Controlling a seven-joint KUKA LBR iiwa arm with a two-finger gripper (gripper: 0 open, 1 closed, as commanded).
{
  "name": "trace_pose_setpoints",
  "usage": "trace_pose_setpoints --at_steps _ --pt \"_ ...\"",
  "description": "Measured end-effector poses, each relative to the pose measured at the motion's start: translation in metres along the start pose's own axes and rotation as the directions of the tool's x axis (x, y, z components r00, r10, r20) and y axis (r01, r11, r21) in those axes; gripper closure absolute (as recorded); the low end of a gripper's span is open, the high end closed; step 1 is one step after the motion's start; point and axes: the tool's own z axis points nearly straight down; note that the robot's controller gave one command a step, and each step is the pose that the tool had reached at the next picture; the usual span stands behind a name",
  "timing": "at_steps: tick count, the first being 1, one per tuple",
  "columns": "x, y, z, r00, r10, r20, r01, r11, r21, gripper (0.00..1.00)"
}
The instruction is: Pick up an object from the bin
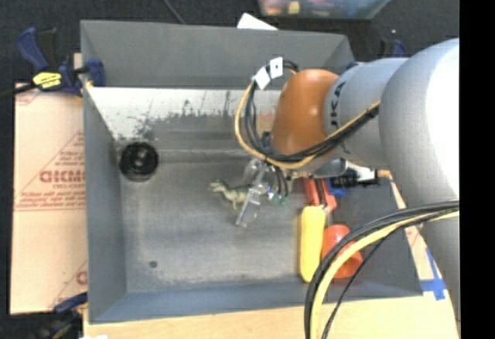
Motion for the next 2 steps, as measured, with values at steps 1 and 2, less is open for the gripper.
trace_pose_setpoints --at_steps 1,2 --pt "0.0049 0.0029 -0.0037 0.999 -0.042 -0.004 0.042 0.999 0.004 1.0" --pt "0.0049 0.0029 -0.0037 0.999 -0.042 -0.004 0.042 0.999 0.004 1.0"
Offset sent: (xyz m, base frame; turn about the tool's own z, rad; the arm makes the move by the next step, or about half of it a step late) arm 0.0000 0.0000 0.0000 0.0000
